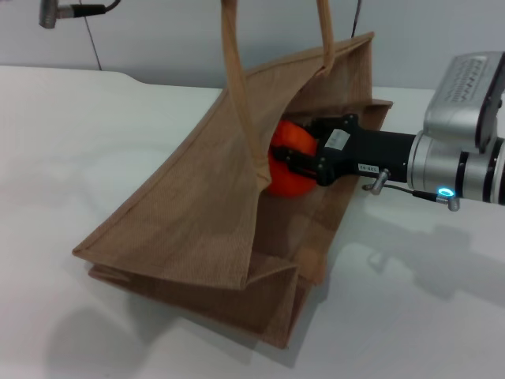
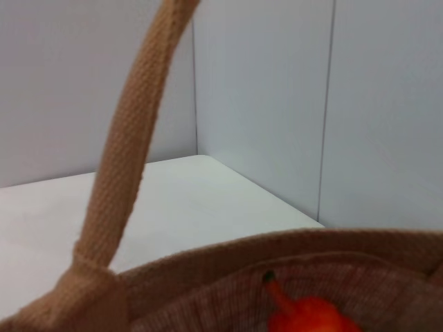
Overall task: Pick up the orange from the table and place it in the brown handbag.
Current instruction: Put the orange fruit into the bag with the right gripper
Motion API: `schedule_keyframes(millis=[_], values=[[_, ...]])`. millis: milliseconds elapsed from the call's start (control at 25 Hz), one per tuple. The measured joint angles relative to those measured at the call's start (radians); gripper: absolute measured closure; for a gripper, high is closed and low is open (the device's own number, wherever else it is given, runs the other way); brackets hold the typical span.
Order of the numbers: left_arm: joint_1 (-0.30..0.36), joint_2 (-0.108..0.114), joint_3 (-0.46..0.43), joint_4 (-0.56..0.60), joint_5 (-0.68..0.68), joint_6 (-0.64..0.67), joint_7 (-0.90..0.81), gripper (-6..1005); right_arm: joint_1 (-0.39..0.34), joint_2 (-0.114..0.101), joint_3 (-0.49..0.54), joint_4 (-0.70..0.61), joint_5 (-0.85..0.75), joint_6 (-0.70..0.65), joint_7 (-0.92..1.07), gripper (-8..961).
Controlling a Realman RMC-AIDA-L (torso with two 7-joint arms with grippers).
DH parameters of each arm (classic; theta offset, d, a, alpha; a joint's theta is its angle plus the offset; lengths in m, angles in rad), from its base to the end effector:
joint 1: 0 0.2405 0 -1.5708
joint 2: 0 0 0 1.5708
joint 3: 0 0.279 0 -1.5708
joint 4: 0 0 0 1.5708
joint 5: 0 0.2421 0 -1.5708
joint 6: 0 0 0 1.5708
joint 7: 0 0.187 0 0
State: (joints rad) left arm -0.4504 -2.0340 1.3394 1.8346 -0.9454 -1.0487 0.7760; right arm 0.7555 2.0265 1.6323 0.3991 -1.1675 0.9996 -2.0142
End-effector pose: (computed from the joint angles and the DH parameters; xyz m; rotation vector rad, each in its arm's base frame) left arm -0.0480 0.4335 0.0711 -2.3068 -0.2063 -0.4526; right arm 0.1946 0.4563 -0.1301 -2.6669 0.3322 0.6295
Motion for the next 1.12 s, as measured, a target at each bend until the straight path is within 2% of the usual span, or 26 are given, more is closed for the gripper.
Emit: schedule_keyframes(millis=[320,520,760,960,1120], values=[[0.002,0.000,0.002,-0.007,0.002,0.011,0.002,872,0.003,-0.003,-0.012,-0.003,0.004,-0.004,0.037,466],[0.005,0.000,0.003,-0.009,0.002,0.016,0.002,877,0.007,-0.003,-0.023,-0.005,0.006,-0.006,0.037,229],[0.013,0.000,0.002,-0.009,0.003,0.022,0.002,875,0.008,-0.002,-0.023,-0.014,0.008,-0.008,0.041,82],[0.037,-0.002,-0.005,-0.009,0.044,0.028,-0.004,873,-0.006,-0.015,-0.021,-0.014,-0.011,-0.028,0.077,83],[0.057,-0.002,-0.012,-0.009,0.066,0.041,-0.011,871,-0.050,-0.047,-0.011,0.019,-0.061,-0.063,0.142,83]])
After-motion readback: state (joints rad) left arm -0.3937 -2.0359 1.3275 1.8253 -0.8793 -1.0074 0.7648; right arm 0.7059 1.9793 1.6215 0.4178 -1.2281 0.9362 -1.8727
